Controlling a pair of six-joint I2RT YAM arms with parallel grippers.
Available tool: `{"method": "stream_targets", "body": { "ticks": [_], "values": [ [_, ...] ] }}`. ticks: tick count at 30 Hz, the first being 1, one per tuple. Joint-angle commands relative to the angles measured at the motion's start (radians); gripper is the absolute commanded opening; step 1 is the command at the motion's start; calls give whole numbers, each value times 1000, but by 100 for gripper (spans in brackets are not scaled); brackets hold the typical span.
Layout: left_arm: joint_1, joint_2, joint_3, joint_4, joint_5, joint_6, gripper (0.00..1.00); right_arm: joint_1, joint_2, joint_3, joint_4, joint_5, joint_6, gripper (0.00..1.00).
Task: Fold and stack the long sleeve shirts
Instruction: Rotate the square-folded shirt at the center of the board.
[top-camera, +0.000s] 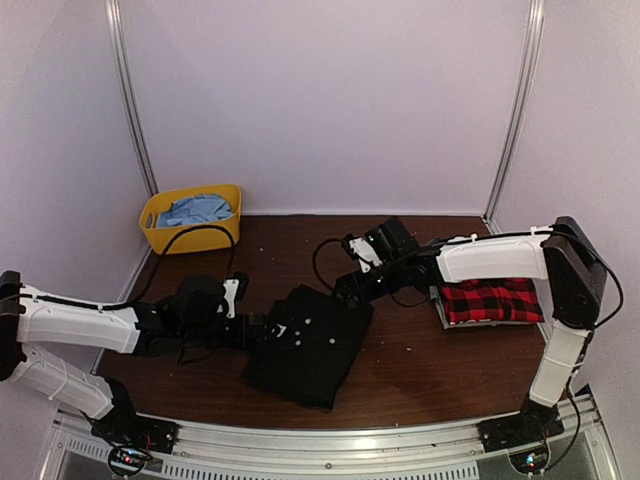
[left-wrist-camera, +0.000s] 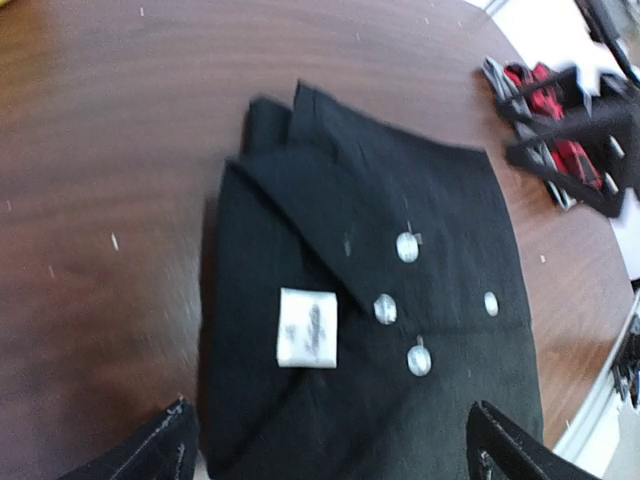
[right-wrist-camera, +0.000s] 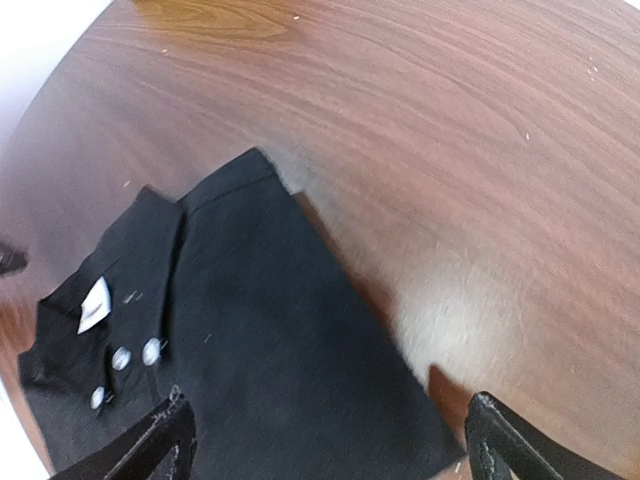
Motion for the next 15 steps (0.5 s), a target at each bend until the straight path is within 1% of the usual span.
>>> {"method": "stream_targets", "body": {
  "ticks": [1,4,8,10,15],
  "values": [
    [-66,-64,-78,20,15,-131,95,-38,114,90,-39,-86,-81,95],
    [-104,-73,-100,-20,33,-164,95,-52,178,128,-56,-133,-96,94],
    [-162,-99,-138,-57,19,-223,90,-54,192,98,-38,-180,-93,92],
    [-167,-106,-162,-57,30,-250,85,-53,175,46,-13,-206,-83,90],
    [-167,-90,-178,-52,22,-265,67,-54,96,-97,69,-276,-29,83]
  ]
}}
